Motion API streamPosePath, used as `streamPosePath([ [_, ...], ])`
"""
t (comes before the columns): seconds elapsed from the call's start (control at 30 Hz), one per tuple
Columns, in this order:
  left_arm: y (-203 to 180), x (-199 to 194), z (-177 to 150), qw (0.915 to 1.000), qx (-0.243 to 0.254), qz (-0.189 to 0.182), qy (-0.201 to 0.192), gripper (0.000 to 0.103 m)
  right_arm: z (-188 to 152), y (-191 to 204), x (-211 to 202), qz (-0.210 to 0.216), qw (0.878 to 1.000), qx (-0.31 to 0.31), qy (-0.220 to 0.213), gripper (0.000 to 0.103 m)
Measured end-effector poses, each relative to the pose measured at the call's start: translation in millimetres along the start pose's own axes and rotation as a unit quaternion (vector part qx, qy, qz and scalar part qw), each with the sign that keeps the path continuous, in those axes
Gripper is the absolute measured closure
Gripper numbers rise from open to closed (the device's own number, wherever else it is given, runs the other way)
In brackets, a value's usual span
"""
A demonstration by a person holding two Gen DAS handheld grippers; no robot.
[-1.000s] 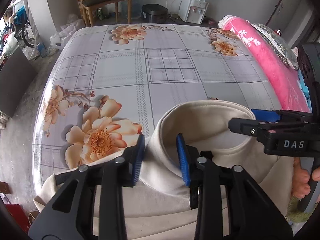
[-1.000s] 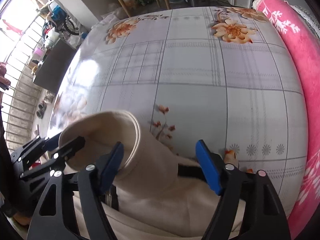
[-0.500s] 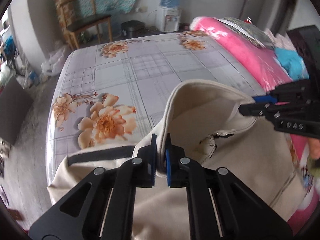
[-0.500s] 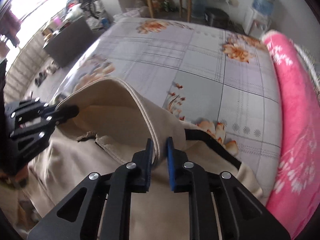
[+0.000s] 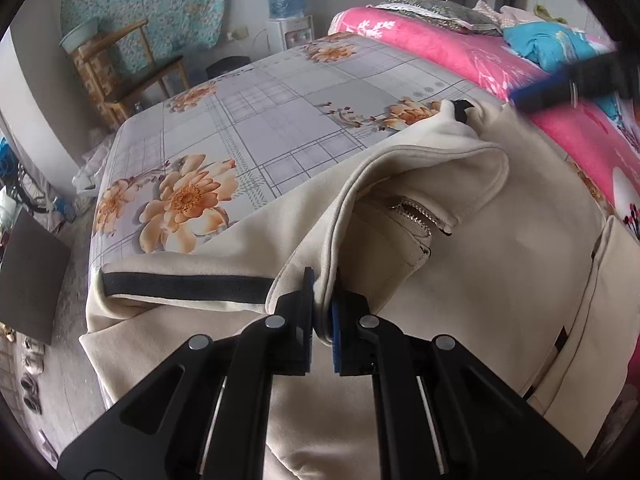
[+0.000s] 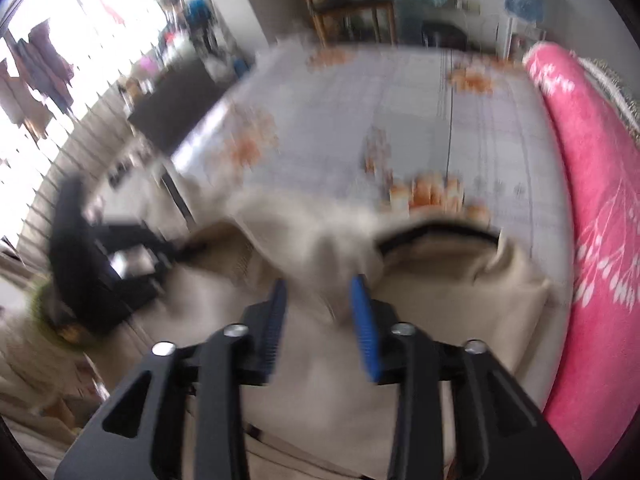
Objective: Fold large clothes
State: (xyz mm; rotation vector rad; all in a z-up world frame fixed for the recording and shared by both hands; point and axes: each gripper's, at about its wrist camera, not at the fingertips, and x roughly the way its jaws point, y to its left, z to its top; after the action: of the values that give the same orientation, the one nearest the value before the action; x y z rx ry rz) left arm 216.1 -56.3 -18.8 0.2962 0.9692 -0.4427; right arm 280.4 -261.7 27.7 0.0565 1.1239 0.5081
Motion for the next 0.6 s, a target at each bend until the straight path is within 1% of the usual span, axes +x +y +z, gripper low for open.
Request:
streamPosePath([
  [0.07, -1.8, 1.2, -2.7, 0.9999, 0.015, 0.004, -0.005, 0.096, 17.0, 0.4, -2.6, 0.033, 0.999, 0.028, -0.021, 0.066],
  [0.1, -3.4, 1.8, -4.4, 0.9997, 0.023, 0.007, -0.006, 0.096, 25.5, 1.7, 4.1, 0.045, 0.998, 0.039, -0.023, 0.066],
  [0.13, -4.5, 2.0, -5.3, 0.9995, 0.028, 0.009, -0.006, 0.096, 30.7, 4.4, 12.5, 0.048, 0.998, 0.044, -0.019, 0.066],
  [0.2, -4.7, 0.6, -8.0, 0.9994, 0.033, 0.009, -0.006, 0.094, 36.1, 8.9, 37.2, 0.056, 0.997, 0.052, 0.002, 0.066],
  [0.23, -3.0, -0.8, -9.9, 0.9995, 0.030, 0.006, -0.002, 0.091, 35.8, 11.7, 55.9, 0.063, 0.996, 0.054, 0.024, 0.066],
  [0.27, -0.8, -2.6, -11.4, 0.9997, 0.026, 0.003, 0.001, 0.088, 34.6, 13.4, 70.5, 0.060, 0.996, 0.053, 0.042, 0.066],
  [0.3, 2.9, -5.6, -13.6, 0.9998, 0.020, -0.003, 0.004, 0.086, 29.3, 15.3, 87.3, 0.055, 0.995, 0.051, 0.064, 0.066],
  [0.33, 8.0, -10.4, -16.1, 0.9999, 0.011, -0.004, 0.005, 0.076, 23.4, 16.1, 95.6, 0.055, 0.994, 0.051, 0.078, 0.066],
  [0.37, 12.7, -15.9, -17.8, 1.0000, 0.003, -0.007, 0.003, 0.071, 16.6, 17.5, 101.9, 0.054, 0.993, 0.051, 0.090, 0.066],
  [0.4, 18.4, -24.4, -19.8, 0.9998, -0.007, -0.017, -0.001, 0.071, 7.1, 18.5, 106.5, 0.047, 0.993, 0.046, 0.100, 0.066],
  [0.47, 29.3, -41.4, -21.1, 0.9984, -0.032, -0.046, -0.012, 0.071, -7.5, 21.7, 107.4, 0.038, 0.993, 0.032, 0.104, 0.066],
  [0.53, 37.7, -55.8, -16.7, 0.9951, -0.061, -0.071, -0.032, 0.071, -18.5, 24.8, 103.4, 0.036, 0.994, 0.026, 0.096, 0.066],
  [0.6, 41.8, -61.6, -2.8, 0.9904, -0.092, -0.089, -0.051, 0.071, -25.3, 25.4, 102.7, 0.037, 0.995, 0.026, 0.085, 0.065],
])
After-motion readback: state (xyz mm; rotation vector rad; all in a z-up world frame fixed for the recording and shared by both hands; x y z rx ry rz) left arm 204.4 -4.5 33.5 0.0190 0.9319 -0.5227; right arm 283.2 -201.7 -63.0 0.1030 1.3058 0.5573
